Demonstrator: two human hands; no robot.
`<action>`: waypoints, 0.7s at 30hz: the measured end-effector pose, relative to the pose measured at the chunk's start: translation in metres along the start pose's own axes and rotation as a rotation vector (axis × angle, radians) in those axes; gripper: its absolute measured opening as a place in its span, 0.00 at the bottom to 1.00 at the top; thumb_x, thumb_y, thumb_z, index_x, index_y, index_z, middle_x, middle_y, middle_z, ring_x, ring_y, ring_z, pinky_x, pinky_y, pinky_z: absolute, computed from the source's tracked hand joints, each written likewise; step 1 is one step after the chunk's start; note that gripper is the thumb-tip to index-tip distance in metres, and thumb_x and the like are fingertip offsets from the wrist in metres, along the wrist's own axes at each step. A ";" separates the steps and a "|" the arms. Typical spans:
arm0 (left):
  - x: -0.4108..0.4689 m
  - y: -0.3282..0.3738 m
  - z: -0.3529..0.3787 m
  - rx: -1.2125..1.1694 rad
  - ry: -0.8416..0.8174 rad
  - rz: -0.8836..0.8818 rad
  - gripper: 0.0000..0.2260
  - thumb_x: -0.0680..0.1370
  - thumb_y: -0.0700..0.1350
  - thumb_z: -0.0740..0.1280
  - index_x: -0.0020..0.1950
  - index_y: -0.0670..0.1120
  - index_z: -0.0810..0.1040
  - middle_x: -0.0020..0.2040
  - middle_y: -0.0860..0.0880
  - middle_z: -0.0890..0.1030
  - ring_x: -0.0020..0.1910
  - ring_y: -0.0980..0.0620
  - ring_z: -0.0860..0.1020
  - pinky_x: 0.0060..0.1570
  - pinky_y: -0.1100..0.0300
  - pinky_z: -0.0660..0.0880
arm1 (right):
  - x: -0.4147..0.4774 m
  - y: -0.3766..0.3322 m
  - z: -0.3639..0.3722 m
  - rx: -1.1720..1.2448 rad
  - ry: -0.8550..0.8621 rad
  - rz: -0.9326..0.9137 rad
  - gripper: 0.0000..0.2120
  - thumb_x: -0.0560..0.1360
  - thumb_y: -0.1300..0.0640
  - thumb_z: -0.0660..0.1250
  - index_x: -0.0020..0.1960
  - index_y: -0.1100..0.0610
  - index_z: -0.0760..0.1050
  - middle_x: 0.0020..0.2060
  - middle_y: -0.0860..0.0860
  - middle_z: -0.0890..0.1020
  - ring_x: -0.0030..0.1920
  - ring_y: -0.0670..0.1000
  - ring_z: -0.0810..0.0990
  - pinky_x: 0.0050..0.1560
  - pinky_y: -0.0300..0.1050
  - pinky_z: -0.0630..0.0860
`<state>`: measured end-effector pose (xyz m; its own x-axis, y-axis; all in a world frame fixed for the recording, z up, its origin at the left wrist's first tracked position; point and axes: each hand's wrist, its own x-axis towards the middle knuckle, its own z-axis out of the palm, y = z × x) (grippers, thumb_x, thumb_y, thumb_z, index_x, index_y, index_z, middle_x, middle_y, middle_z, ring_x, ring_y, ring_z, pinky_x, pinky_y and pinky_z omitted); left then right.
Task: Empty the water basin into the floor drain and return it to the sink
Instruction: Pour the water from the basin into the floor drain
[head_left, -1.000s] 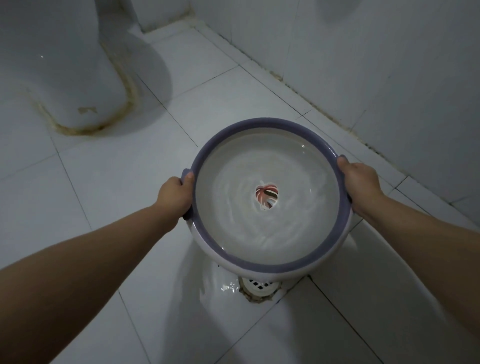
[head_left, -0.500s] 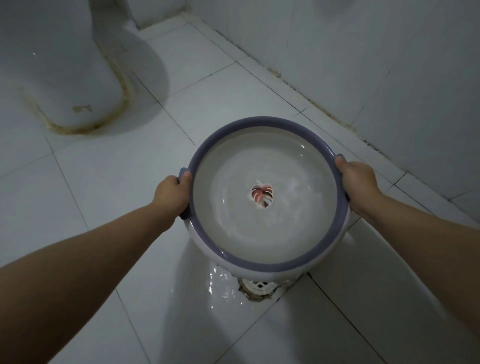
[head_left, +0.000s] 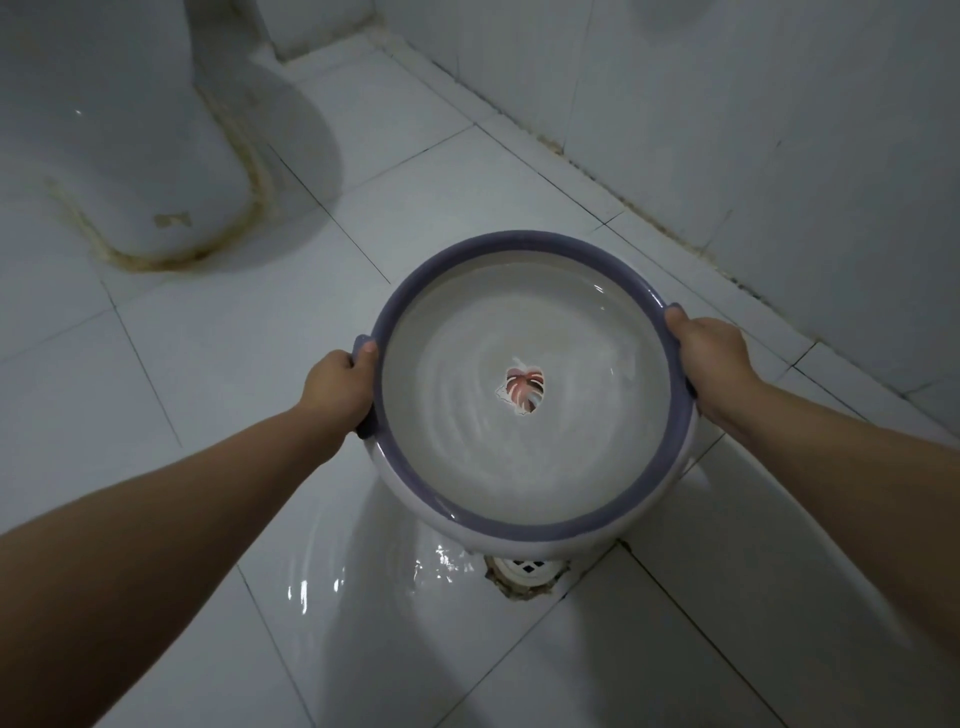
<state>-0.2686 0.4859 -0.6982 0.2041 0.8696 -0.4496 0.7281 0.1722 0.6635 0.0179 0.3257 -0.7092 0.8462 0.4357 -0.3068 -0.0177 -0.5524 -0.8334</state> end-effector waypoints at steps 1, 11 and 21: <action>-0.001 0.000 0.000 0.000 -0.001 -0.001 0.24 0.80 0.56 0.50 0.55 0.36 0.73 0.42 0.41 0.74 0.40 0.44 0.73 0.42 0.52 0.70 | 0.000 0.000 0.000 -0.007 0.001 -0.001 0.19 0.75 0.47 0.61 0.31 0.58 0.70 0.29 0.53 0.75 0.29 0.51 0.73 0.28 0.41 0.66; -0.003 0.001 -0.004 -0.003 0.001 0.003 0.25 0.81 0.55 0.50 0.55 0.35 0.73 0.35 0.46 0.71 0.33 0.49 0.70 0.40 0.52 0.69 | -0.002 -0.004 0.002 -0.029 0.007 -0.005 0.19 0.75 0.46 0.61 0.37 0.61 0.73 0.30 0.55 0.76 0.30 0.53 0.74 0.30 0.42 0.68; -0.003 0.001 -0.005 0.004 0.019 0.028 0.26 0.80 0.56 0.50 0.56 0.34 0.73 0.35 0.45 0.71 0.35 0.47 0.71 0.38 0.53 0.68 | -0.003 -0.005 -0.001 -0.037 0.011 -0.014 0.18 0.75 0.45 0.60 0.38 0.60 0.72 0.29 0.55 0.74 0.29 0.53 0.72 0.29 0.42 0.67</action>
<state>-0.2716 0.4855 -0.6930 0.2126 0.8825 -0.4195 0.7250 0.1453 0.6732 0.0156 0.3264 -0.7035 0.8521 0.4360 -0.2896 0.0139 -0.5720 -0.8202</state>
